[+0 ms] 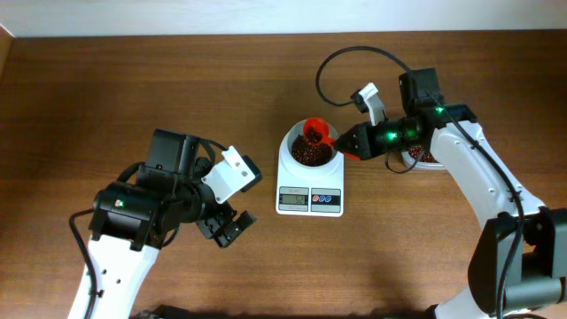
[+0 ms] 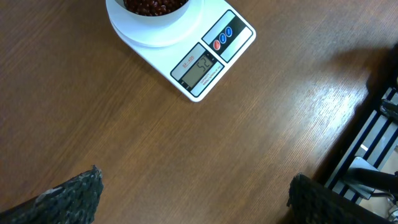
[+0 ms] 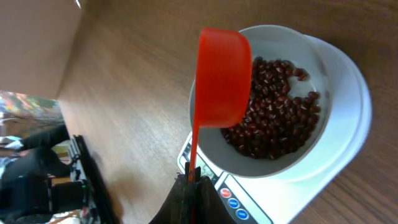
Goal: Scoop and weigh 50g on scale
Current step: 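Tilt the scoop with the right gripper to pour beans into the bowl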
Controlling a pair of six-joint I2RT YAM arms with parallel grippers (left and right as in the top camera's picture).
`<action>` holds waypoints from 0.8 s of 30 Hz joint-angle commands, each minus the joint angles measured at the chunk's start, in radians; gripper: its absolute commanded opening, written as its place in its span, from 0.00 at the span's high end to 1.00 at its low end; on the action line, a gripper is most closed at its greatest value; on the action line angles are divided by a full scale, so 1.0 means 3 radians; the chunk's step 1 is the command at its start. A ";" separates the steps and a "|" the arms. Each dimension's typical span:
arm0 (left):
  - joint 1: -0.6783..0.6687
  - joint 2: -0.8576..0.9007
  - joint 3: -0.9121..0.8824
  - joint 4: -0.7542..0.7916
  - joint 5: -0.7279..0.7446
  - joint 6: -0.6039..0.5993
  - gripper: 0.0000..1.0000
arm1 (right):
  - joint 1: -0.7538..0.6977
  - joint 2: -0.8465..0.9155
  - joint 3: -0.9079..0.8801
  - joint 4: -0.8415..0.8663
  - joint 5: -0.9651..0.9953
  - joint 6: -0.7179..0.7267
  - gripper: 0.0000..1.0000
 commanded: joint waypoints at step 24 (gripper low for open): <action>0.0020 -0.0009 0.0050 -0.0001 0.0048 0.0051 0.01 | -0.0013 -0.0062 0.0009 0.0013 -0.0173 0.0084 0.96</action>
